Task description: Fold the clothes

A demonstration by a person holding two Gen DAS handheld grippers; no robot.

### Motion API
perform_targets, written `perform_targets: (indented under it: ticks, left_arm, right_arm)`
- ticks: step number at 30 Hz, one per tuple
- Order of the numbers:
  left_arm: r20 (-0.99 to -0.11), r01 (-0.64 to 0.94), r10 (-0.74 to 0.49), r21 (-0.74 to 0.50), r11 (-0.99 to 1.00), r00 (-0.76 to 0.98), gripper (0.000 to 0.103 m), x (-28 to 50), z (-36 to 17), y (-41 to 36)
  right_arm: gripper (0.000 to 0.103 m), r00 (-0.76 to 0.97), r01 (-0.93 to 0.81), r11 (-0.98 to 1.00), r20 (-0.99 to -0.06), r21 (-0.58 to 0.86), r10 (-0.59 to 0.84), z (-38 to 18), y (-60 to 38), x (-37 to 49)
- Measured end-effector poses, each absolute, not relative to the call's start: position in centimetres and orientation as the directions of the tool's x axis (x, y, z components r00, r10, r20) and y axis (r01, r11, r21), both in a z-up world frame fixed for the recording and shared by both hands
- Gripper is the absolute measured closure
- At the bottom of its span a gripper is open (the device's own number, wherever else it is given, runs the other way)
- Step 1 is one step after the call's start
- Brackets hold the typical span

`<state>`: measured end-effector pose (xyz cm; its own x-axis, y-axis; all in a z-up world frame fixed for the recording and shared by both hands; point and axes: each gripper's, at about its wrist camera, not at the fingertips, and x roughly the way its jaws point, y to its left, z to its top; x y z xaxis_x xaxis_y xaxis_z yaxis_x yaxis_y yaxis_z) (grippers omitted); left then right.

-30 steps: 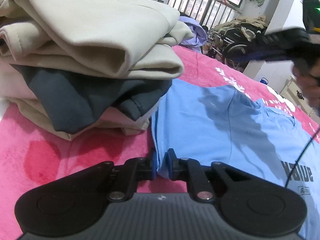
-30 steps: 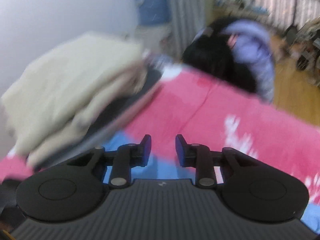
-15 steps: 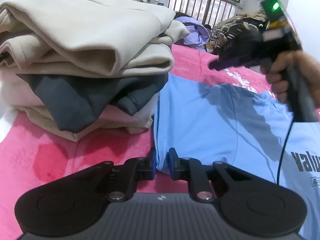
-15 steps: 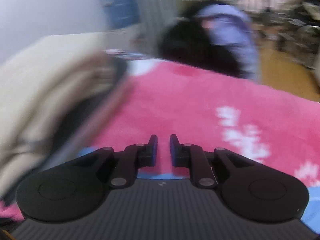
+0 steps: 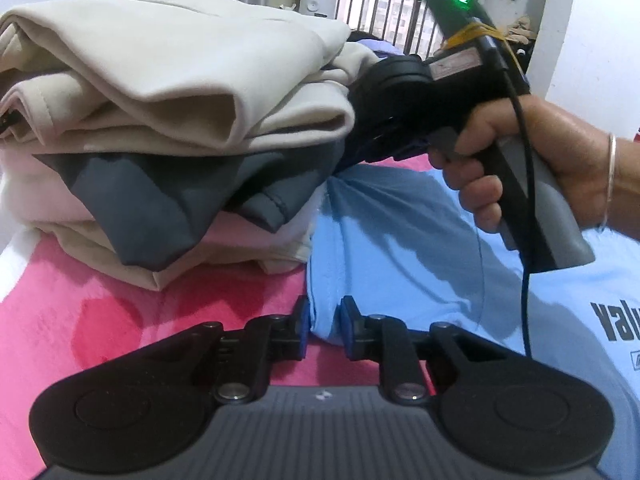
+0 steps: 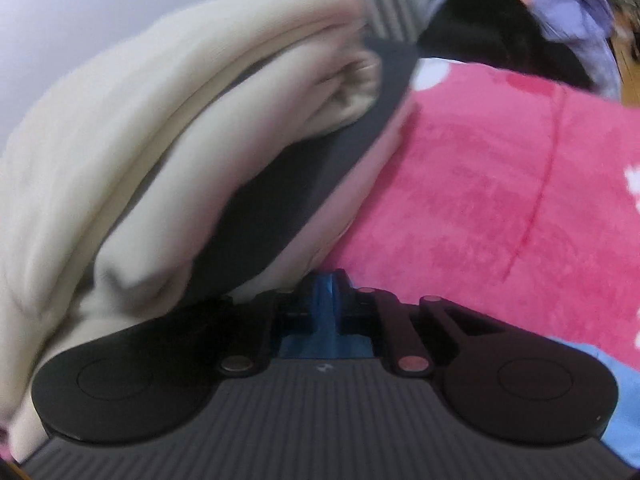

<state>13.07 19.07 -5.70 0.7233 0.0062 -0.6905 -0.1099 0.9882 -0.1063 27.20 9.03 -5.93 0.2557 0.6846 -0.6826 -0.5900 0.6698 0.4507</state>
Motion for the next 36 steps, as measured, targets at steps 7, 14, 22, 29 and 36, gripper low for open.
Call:
perform_targets:
  ticks: [7, 14, 22, 29, 36]
  left_arm:
    - [-0.688, -0.15, 0.036, -0.107, 0.983, 0.725, 0.082, 13.5, -5.4, 19.1]
    - [-0.689, -0.278, 0.186, -0.023, 0.96, 0.7, 0.079, 13.3, -5.0, 19.1]
    - [-0.674, -0.373, 0.305, 0.047, 0.927, 0.673, 0.068, 10.9, -3.8, 20.3]
    - [-0.63, -0.217, 0.152, -0.027, 0.976, 0.761, 0.063, 10.8, -0.9, 16.9]
    - [-0.648, -0.006, -0.021, -0.04, 0.999, 0.761, 0.059, 15.9, -0.8, 10.5]
  right_arm:
    - [0.094, 0.34, -0.425, 0.659, -0.565, 0.621, 0.752, -3.5, 1.9, 28.8]
    - [0.094, 0.31, -0.53, 0.563, -0.473, 0.635, 0.825, 5.9, -5.5, 26.9]
    - [0.093, 0.432, -0.59, 0.587, -0.397, 0.554, 0.81, 18.3, -19.8, 18.1]
    - [0.093, 0.581, -0.481, 0.67, -0.366, 0.566, 0.726, 19.3, -30.1, 7.8]
    - [0.093, 0.655, -0.285, 0.821, -0.524, 0.496, 0.544, 12.0, -34.0, 3.9]
